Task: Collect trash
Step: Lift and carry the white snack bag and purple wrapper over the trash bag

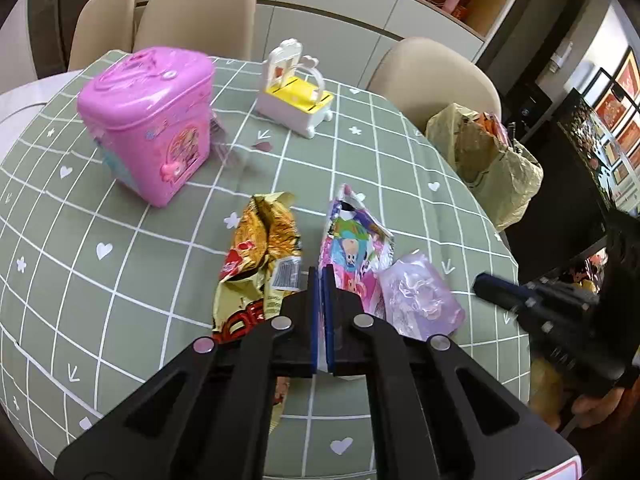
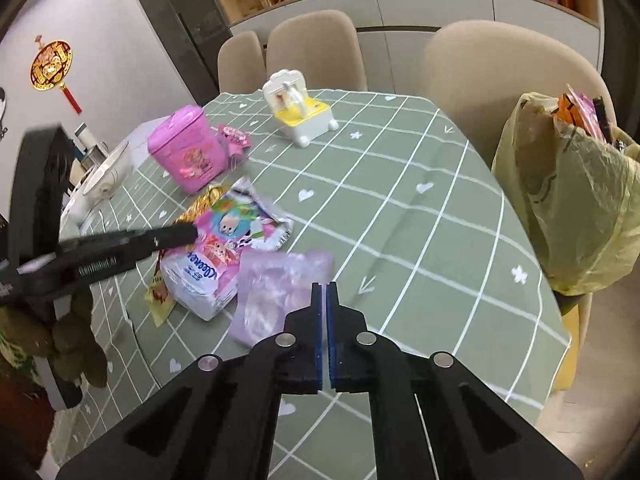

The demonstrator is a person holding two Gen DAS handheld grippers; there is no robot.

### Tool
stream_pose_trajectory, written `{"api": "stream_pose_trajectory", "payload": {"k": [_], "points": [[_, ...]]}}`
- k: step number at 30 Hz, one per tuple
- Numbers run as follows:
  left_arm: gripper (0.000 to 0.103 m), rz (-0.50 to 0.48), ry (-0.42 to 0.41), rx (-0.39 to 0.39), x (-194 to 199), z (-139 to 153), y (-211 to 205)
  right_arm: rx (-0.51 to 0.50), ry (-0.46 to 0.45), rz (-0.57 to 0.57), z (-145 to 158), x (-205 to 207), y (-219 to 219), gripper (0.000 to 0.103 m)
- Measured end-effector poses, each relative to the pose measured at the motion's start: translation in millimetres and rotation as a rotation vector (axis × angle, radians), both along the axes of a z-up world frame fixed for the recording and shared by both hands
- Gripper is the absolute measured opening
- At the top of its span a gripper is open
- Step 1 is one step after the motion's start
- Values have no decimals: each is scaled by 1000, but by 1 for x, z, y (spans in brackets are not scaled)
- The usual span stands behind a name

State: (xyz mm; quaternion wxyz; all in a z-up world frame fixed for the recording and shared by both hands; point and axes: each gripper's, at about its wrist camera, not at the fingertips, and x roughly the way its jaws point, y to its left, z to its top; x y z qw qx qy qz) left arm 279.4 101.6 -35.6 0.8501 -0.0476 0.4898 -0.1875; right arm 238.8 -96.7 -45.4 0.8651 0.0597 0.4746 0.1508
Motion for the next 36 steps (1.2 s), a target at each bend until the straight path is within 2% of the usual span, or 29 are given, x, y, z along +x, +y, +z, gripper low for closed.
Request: {"api": "stream_pose_trajectory", "payload": {"k": [1, 6, 8, 9, 15, 17, 19, 20, 26, 36], "points": [[2, -3, -2, 4, 0, 1, -1, 1, 5, -6, -2, -1, 1, 15], [2, 6, 1, 5, 1, 1, 2, 1, 53, -41, -18, -5, 11, 16], [2, 12, 3, 1, 0, 0, 4, -8, 62, -52, -22, -3, 14, 20], [2, 13, 4, 0, 0, 0, 4, -6, 63, -56, -23, -3, 15, 23], [2, 24, 12, -6, -3, -6, 11, -30, 38, -40, -24, 0, 26, 23], [2, 32, 12, -11, -3, -7, 15, -53, 26, -27, -24, 1, 30, 23], [2, 43, 10, -16, -3, -7, 20, -72, 16, -4, -23, 1, 33, 10], [2, 51, 10, -19, -4, -6, 22, -80, 11, 12, -22, 1, 35, 10], [2, 83, -11, -25, -8, 9, 26, -76, -62, 68, 7, 1, 33, 5], [2, 104, -99, -10, -21, 65, -3, -21, -165, -33, 61, 2, -35, 5]]}}
